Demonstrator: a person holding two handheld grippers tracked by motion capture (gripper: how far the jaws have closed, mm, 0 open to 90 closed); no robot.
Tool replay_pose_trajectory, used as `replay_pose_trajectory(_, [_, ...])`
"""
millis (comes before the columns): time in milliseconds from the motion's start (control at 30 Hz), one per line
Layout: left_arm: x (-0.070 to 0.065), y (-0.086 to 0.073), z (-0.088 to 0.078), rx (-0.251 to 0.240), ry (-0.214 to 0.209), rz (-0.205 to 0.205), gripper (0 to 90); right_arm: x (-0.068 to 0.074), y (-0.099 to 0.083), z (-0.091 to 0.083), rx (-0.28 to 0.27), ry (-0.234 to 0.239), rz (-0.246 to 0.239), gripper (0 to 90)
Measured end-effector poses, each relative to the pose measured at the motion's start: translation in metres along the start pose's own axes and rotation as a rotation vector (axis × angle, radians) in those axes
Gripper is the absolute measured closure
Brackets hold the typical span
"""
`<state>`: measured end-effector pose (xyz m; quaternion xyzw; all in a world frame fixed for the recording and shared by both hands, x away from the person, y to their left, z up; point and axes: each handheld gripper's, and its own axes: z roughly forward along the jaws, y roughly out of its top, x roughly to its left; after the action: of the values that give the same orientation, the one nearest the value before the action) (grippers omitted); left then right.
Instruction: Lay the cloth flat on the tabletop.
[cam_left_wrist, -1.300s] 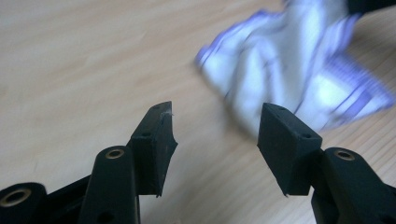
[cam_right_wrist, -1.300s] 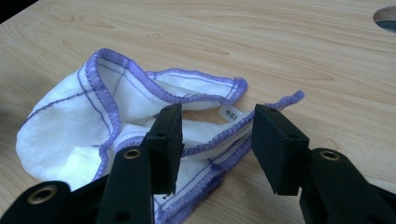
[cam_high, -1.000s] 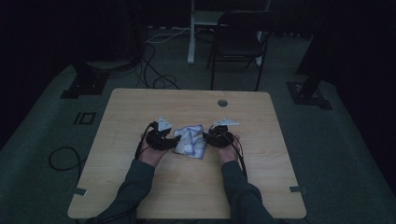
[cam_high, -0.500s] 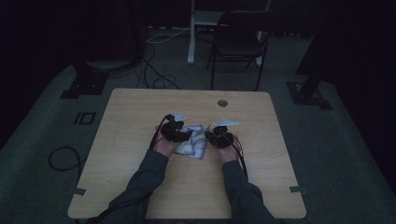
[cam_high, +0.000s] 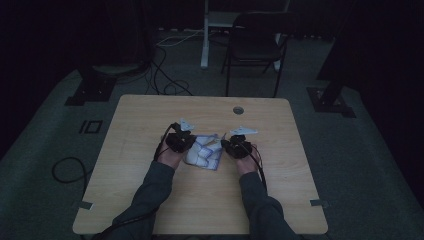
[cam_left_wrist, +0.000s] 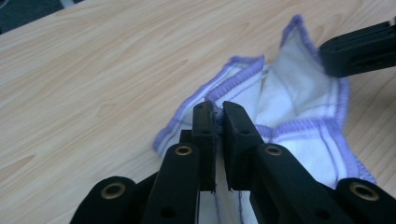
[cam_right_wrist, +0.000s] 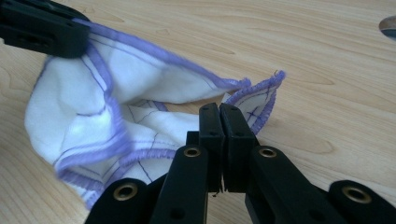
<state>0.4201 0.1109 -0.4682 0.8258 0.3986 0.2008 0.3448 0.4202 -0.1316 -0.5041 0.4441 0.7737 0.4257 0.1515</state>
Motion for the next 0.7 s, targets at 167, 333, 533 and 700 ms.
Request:
replay_pose_trajectory(167, [0.009,-0.010,-0.013,-0.021,0.019,-0.023,84.8,0.002,0.002,-0.007,-0.014,0.001,-0.010,89.2])
replay_pose_trajectory(333, [0.018,-0.025,-0.027,-0.030,0.034,-0.051,84.8,0.005,0.003,-0.012,-0.020,0.003,-0.017,89.3])
replay_pose_trajectory(533, [0.029,-0.050,-0.040,-0.034,0.046,-0.103,84.8,0.009,0.001,-0.019,-0.022,0.006,-0.027,89.3])
replay_pose_trajectory(700, [0.034,-0.072,-0.049,-0.031,0.052,-0.139,84.6,0.012,-0.004,-0.024,-0.026,0.011,-0.031,89.2])
